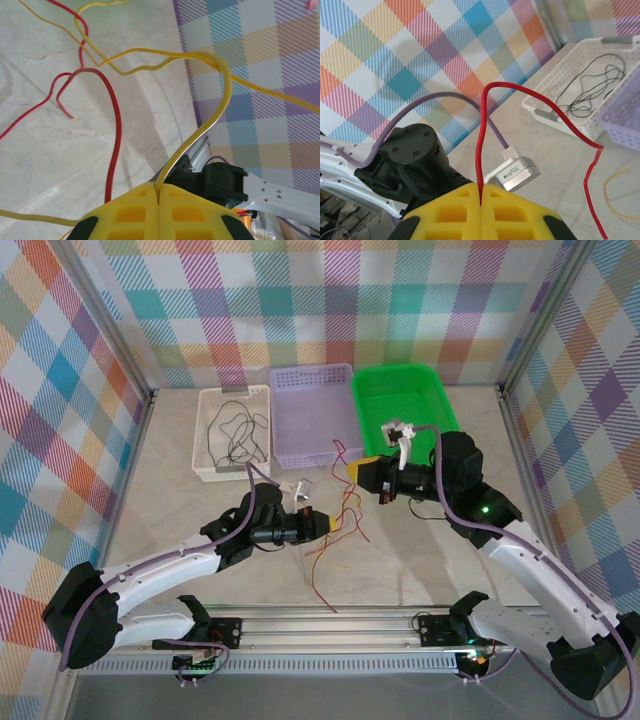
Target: Untangle the cables
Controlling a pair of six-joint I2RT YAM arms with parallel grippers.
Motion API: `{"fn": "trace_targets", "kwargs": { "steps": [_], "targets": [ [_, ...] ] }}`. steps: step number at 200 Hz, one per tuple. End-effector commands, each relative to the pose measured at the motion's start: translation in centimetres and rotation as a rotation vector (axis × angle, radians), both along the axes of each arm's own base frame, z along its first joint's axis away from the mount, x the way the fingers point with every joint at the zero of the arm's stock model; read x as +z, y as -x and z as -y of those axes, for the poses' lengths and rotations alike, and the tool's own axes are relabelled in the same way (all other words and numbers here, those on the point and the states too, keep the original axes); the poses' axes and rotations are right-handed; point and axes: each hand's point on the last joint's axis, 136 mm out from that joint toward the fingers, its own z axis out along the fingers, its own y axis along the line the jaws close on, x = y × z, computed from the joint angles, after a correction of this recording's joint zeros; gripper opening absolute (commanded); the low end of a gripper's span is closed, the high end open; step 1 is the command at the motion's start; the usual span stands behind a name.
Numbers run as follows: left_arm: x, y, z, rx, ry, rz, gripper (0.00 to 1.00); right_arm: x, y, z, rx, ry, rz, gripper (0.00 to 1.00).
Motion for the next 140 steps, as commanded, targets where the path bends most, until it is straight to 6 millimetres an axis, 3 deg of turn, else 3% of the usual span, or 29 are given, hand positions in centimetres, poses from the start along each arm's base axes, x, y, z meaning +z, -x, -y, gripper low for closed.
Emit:
{"fn": "trace_targets", "kwargs": {
  "steps": [1, 77, 140],
  "targets": [
    [0.6, 0.4, -0.1, -0.017, -0.032, 0.049, 0.0, 1.7, -0.3, 1.8, -0.085, 0.031, 0.072, 0.0],
    [-1.6, 0.3, -1.3, -0.017, -0.136, 0.069, 0.0, 4.8, 0.4, 4.4, -0.191, 0.02, 0.162, 0.0],
    [-1.1, -2.3, -5.3, 0.066, -0.282, 0.134, 0.0, 5.9, 0.5, 4.6, -0.194, 0.027, 0.172, 0.0]
  ]
}}
